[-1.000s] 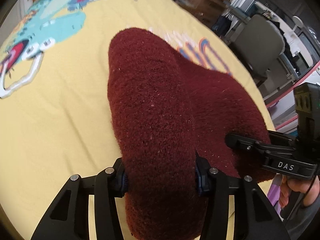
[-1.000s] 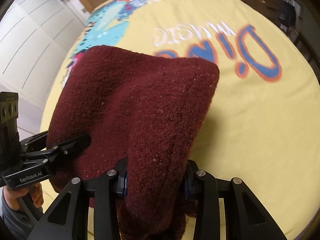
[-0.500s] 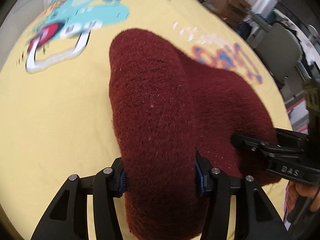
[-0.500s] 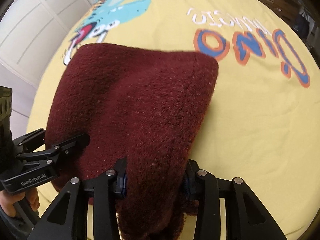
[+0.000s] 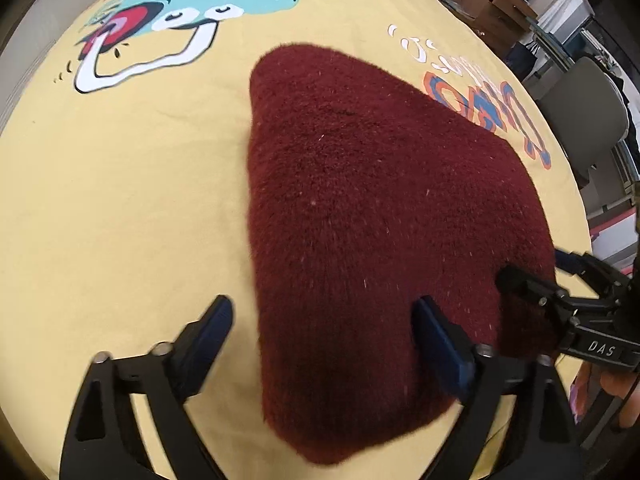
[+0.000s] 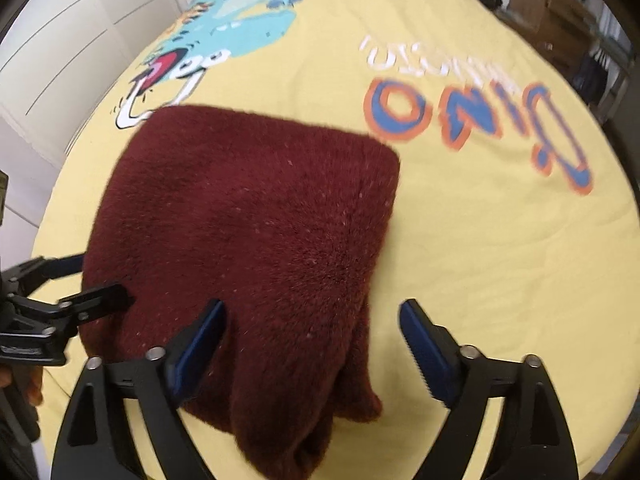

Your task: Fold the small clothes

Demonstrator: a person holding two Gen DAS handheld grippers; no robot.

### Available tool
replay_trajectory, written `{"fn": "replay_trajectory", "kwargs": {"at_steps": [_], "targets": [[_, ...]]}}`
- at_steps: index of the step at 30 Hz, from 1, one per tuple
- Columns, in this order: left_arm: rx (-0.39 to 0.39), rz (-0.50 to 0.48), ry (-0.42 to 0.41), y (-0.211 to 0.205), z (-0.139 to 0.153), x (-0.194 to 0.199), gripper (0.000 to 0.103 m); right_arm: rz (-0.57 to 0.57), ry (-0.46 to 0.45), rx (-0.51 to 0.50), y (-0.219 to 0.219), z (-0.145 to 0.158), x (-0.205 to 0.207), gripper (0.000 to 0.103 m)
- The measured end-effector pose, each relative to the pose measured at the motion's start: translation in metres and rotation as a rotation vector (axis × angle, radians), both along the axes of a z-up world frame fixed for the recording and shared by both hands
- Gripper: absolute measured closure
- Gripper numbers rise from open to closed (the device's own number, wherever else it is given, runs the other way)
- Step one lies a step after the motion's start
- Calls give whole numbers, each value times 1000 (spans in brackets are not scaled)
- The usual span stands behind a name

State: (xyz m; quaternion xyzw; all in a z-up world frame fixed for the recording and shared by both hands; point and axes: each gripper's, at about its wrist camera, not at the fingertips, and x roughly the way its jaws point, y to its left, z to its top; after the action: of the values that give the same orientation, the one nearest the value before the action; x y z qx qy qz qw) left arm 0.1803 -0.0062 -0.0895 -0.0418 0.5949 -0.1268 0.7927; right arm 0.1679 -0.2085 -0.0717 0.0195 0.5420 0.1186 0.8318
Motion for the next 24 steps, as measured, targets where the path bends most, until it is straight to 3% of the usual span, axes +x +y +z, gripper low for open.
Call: {"fn": "replay_trajectory", "kwargs": {"at_steps": [4, 10, 15, 24], "targets": [[36, 19, -95, 11, 23, -16, 1, 3, -52, -4, -3, 11, -13, 0], [22, 38, -115, 23, 27, -30, 1, -13, -75, -35, -12, 4, -26, 0], [68, 52, -108, 11, 0, -22, 1, -54, -45, -94, -29, -23, -22, 0], [68, 43, -121, 17, -27, -20, 0, -114, -36, -7, -49, -46, -21, 0]]}}
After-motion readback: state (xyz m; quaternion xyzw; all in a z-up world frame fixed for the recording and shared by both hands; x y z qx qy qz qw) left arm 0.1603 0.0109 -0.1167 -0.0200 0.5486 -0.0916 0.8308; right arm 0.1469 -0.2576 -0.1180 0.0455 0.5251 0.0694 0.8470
